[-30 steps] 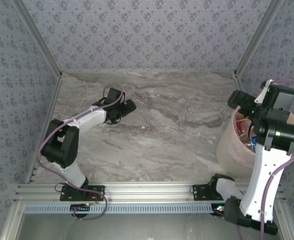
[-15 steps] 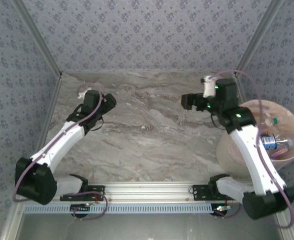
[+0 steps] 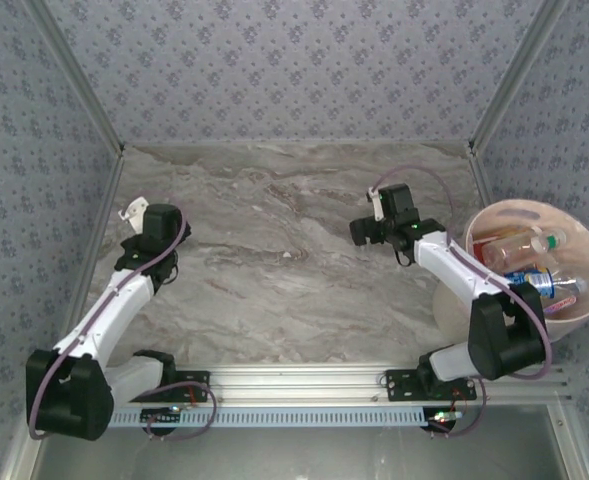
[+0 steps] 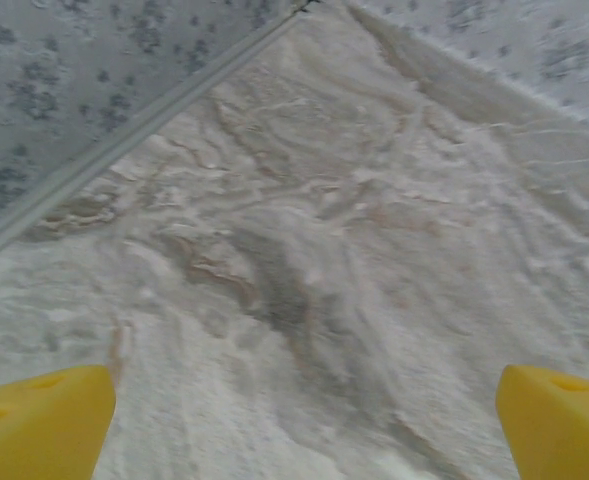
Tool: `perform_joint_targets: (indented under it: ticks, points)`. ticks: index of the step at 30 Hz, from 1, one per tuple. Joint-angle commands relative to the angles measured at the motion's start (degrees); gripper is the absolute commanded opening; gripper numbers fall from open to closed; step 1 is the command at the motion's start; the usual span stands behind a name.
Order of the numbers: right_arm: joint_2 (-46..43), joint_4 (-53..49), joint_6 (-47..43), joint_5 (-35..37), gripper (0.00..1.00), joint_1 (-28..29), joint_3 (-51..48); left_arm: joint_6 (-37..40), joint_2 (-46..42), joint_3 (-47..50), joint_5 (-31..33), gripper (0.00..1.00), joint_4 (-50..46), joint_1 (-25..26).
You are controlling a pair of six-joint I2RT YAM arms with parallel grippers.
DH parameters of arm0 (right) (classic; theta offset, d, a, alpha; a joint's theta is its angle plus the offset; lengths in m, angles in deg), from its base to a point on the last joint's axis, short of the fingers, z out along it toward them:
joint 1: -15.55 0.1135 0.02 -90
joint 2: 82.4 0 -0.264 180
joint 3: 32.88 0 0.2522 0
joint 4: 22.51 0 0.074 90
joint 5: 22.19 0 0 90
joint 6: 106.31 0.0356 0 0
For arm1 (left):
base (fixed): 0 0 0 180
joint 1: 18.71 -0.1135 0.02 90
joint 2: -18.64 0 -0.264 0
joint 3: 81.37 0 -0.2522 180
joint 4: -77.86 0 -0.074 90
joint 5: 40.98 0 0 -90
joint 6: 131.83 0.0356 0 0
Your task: Put the plastic bottles in the bin
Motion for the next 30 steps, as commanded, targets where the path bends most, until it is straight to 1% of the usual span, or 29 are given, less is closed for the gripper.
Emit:
perform_joint_targets:
  ticks: [1,2,4,5,6,8,9,11,16,20,22,26,27,30]
  points:
    - [1.0,7.0,-2.8,4.8,1.0,-2.7,-2.8,10.6,3.6,3.4,2.2,0.98,13.1,-1.5]
    - [1.3,8.6,-2.6,4.2,1.0,-3.7,-3.8,13.2,5.3,4.7,2.2,0.98,17.3,-1.6]
    - [1.9,12.2,-2.0,2.6,1.0,-6.1,-5.9,16.4,9.2,5.6,2.2,0.98,22.5,-2.0]
    - [2.3,13.7,-1.6,1.8,1.0,-7.4,-6.8,17.0,11.3,5.0,1.6,0.98,23.2,-2.7]
    - [2.7,14.9,-1.3,1.3,1.0,-8.5,-7.4,16.7,12.7,2.8,-0.9,0.98,20.2,-3.9]
    - [3.7,17.5,-0.8,-0.4,1.0,-10.7,-8.5,18.7,15.6,1.1,-4.3,0.98,21.8,-5.2]
    - [4.2,18.6,-0.5,-1.1,1.0,-11.4,-8.9,20.1,16.8,1.3,-4.9,0.98,24.3,-5.5]
    - [5.3,21.1,0.0,-2.5,1.0,-13.1,-9.7,21.8,18.3,-0.1,-9.0,0.98,24.6,-7.2]
    - [8.3,25.0,-0.4,-2.8,1.0,-14.0,-10.1,26.8,19.2,1.0,-15.8,0.98,30.9,-8.8]
    - [10.2,29.0,-1.2,-1.9,1.0,-14.1,-11.1,27.8,18.7,1.8,-19.6,0.98,31.6,-11.1]
    - [10.2,30.9,-2.0,-1.7,1.0,-14.4,-11.7,28.6,17.9,3.6,-21.6,0.98,31.9,-11.3]
    - [9.5,37.3,-2.6,-3.9,1.0,-15.6,-14.9,29.7,18.5,7.2,-22.0,0.98,33.9,-11.2]
    - [9.2,37.3,-2.2,-4.4,1.0,-16.1,-15.1,29.9,18.8,7.8,-21.7,0.98,35.2,-11.3]
    - [7.3,41.7,-1.3,-6.7,1.0,-17.4,-18.4,30.5,20.4,9.9,-21.8,0.98,41.4,-11.3]
